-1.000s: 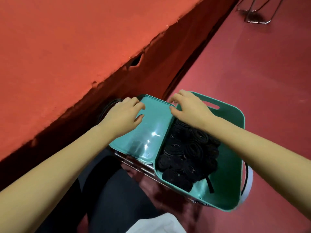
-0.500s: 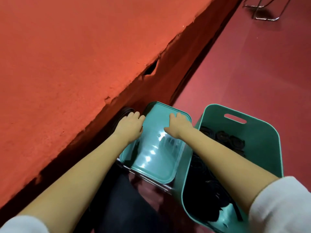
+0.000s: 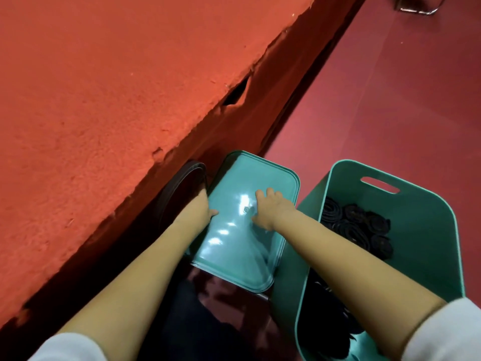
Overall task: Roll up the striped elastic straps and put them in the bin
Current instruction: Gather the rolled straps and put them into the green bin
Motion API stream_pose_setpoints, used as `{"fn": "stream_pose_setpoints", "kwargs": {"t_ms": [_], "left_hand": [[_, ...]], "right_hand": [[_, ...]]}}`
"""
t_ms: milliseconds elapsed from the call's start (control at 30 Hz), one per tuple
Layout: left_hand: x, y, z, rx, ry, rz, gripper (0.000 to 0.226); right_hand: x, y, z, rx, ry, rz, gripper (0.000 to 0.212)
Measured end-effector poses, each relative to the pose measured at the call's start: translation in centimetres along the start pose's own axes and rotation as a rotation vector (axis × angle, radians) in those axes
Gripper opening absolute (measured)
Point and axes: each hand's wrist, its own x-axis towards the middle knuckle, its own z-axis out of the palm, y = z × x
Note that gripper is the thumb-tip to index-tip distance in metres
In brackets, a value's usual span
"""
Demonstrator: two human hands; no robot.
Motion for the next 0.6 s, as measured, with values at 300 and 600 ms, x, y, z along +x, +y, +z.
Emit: {"fn": "stream_pose_setpoints", "kwargs": {"t_ms": [300, 600], "left_hand": [[-3.2, 2.8, -3.3, -0.213, 0.075, 0.205, 0.034], [-8.0, 7.9, -6.0, -0.147, 0.084, 0.413, 0.028]], "right_hand": [[-1.7, -0.6, -1.2, 0.152, 0.114, -0.035, 0.057], [-5.9, 0.1, -3.4, 0.579, 0.394, -0.231, 0.077]]}}
